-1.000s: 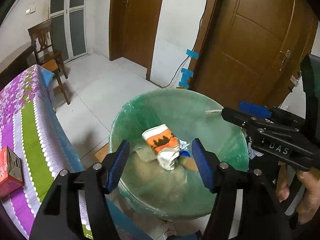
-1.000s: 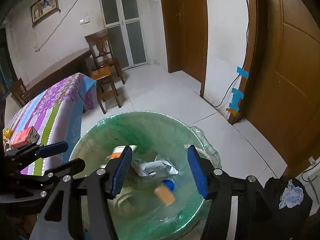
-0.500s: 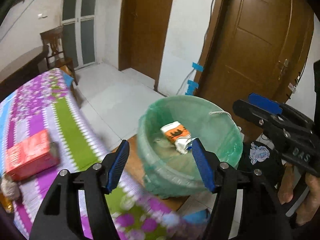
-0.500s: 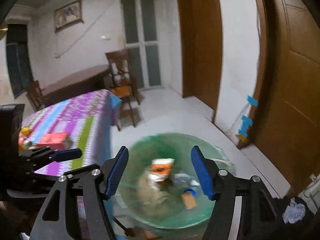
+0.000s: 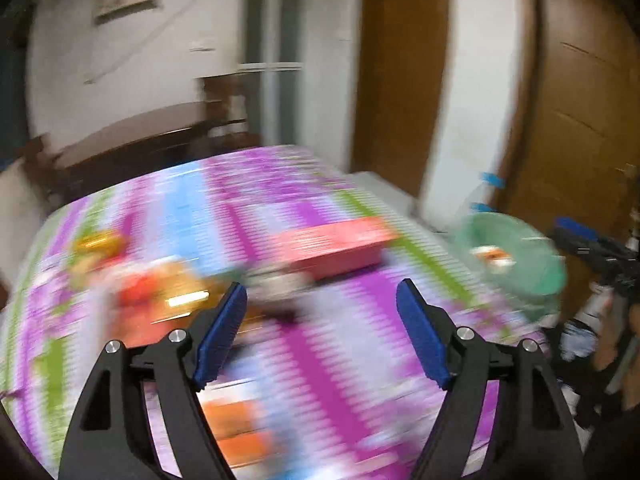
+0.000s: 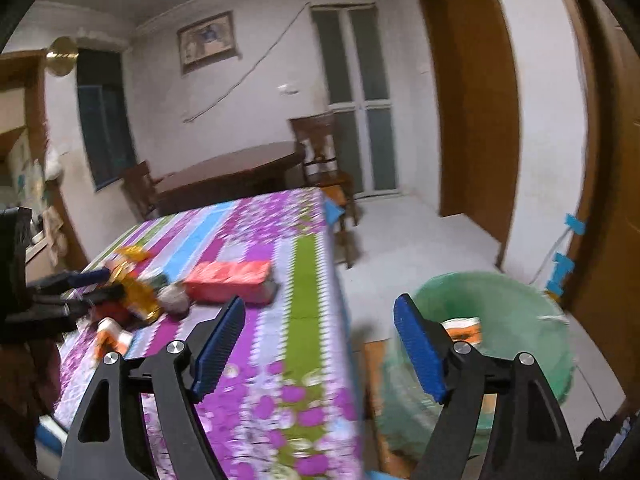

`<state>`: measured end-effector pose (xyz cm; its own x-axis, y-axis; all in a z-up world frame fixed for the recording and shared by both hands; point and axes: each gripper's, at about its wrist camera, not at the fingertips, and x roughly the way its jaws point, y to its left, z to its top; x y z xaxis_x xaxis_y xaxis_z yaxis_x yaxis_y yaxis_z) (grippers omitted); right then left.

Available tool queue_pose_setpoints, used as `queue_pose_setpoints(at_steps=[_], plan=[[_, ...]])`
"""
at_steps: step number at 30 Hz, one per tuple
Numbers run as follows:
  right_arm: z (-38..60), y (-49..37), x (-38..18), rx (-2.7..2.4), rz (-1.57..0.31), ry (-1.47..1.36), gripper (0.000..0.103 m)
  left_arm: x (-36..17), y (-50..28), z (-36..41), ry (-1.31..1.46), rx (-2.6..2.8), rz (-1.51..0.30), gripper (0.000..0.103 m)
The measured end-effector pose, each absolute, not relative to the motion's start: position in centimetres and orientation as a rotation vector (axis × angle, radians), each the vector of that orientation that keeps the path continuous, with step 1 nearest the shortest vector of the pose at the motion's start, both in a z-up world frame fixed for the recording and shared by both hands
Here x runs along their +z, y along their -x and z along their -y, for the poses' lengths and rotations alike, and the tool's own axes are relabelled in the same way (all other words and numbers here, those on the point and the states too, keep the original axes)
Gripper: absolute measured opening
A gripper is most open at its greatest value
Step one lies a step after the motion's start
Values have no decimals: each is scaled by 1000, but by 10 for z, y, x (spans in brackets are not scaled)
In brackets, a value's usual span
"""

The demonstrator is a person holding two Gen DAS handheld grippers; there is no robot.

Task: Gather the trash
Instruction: 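Move both tools back over the table toward the white medicine box, then grasp the white medicine box with the left tool while the right tool grasps the gold packet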

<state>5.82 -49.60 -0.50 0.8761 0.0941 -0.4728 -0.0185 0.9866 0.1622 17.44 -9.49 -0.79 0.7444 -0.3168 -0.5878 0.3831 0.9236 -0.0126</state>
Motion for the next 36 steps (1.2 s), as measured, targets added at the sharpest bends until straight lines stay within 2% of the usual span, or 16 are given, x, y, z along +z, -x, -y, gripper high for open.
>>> queue_pose_setpoints(at_steps=[2,6,15,16,18,23,30,36], plan=[[479,-64,-9,92,-515,-156,80,-12,-177,51,-120,-294,-633,81],[452,-78,-16,145,-535,-158,82,-33,-187,-7,-168,-210,-712,85],[393,-102,-26,251,-584,-107,82,-71,-224,-37,-186,-293,-834,88],[388,-103,-27,258,-587,-104,82,-72,-227,-38,-191,-300,-835,87],[378,-105,-26,273,-593,-92,82,-74,-229,-41,-210,-324,-851,73],[357,-110,-28,302,-607,-73,82,-76,-229,-53,-198,-334,-859,62],[331,-119,-25,356,-611,-63,82,-87,-248,-64,-159,-252,-920,62],[325,-123,-32,357,-634,-69,82,-89,-243,-107,-170,-89,-936,62]])
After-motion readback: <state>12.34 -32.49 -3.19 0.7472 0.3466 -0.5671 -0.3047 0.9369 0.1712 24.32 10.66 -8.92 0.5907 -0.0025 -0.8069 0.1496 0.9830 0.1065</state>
